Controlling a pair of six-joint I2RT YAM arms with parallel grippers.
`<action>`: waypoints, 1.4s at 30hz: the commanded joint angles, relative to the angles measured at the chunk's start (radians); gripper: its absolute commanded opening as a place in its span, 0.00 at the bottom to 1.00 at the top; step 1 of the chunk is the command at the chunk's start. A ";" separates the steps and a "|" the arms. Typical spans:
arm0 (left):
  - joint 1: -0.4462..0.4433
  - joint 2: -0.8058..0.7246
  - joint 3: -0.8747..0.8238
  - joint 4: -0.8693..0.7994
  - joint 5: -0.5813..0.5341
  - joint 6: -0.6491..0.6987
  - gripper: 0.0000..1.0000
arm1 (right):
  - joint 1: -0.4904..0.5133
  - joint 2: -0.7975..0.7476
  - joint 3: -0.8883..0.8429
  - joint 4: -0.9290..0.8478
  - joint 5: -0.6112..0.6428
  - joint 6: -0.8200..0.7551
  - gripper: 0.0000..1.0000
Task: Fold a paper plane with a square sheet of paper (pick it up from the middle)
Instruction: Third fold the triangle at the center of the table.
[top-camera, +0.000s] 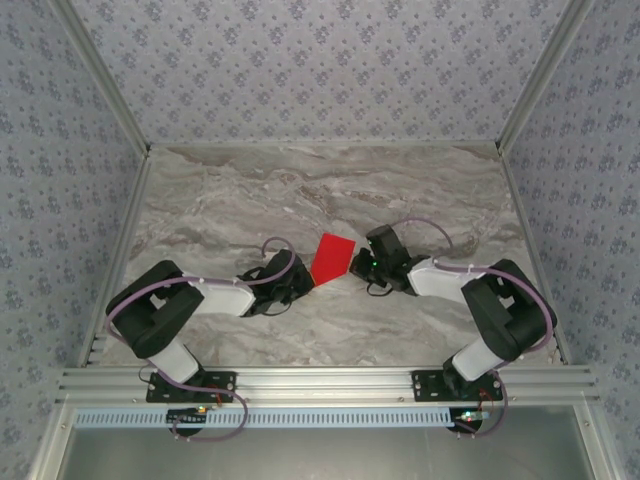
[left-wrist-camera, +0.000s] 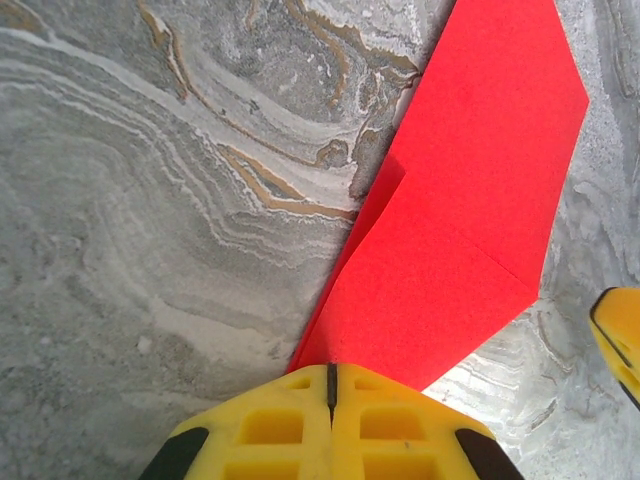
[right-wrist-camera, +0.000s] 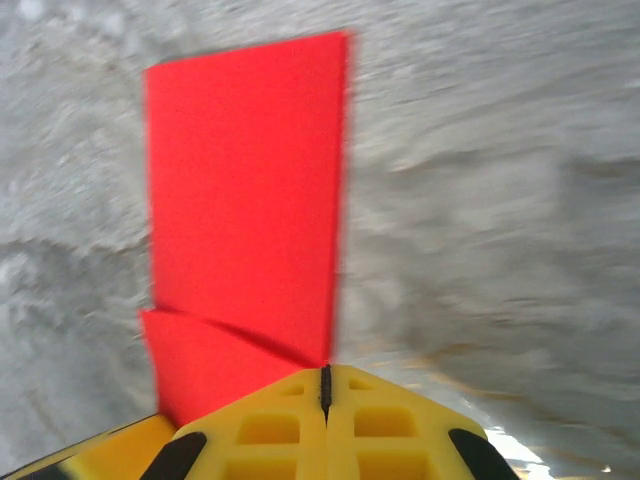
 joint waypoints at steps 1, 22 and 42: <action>-0.001 0.048 -0.010 -0.163 -0.014 0.027 0.00 | 0.066 0.037 0.077 -0.017 -0.033 -0.030 0.00; 0.020 -0.026 0.073 -0.139 0.121 0.139 0.00 | 0.052 0.270 0.102 0.019 -0.092 -0.012 0.00; 0.021 0.063 0.024 0.122 0.117 -0.065 0.00 | 0.049 0.284 0.080 0.026 -0.081 0.009 0.00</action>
